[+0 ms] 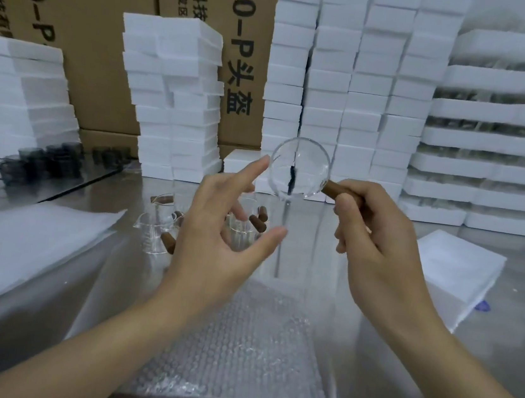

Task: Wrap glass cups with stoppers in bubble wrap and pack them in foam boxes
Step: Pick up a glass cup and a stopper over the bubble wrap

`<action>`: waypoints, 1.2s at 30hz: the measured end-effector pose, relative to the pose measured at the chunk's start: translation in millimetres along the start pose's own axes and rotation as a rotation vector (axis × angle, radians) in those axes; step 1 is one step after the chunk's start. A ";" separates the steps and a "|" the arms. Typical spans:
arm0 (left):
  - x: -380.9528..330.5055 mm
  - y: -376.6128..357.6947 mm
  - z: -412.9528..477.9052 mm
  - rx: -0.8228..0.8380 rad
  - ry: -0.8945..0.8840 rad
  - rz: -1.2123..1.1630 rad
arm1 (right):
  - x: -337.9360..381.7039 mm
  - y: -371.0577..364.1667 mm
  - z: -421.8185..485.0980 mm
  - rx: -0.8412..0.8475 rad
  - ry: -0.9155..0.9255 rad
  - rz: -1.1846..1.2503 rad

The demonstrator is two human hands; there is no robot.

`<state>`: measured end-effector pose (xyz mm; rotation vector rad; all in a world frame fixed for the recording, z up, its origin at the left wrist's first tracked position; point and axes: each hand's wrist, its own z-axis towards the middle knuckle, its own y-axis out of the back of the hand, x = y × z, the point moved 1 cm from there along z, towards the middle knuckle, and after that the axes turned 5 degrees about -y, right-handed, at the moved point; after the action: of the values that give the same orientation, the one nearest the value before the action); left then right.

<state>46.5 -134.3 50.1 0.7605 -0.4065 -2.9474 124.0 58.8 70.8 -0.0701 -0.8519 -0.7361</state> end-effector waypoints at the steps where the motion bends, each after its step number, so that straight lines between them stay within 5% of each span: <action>1: -1.1 0.4 0.2 0.021 -0.017 0.019 | 2.5 -0.6 0.0 0.005 -0.044 0.036; 7: -3.2 -0.6 -0.7 0.070 -0.092 0.011 | 9.4 -9.9 -2.6 0.059 -0.463 0.393; 19: -5.6 -8.3 -2.4 0.068 0.173 -0.310 | -0.4 -5.6 -3.0 0.013 -0.617 0.405; 25: 0.4 -12.2 -1.4 0.111 0.252 -0.368 | -11.5 -4.3 -4.4 0.016 -0.543 0.386; 36: 7.2 -6.4 3.3 0.159 0.121 -0.377 | -10.9 -8.5 -9.5 0.218 -0.051 0.084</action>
<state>38.6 -128.3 47.8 1.1443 -0.5472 -3.2146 120.3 55.3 54.8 0.0700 -0.9680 -0.5609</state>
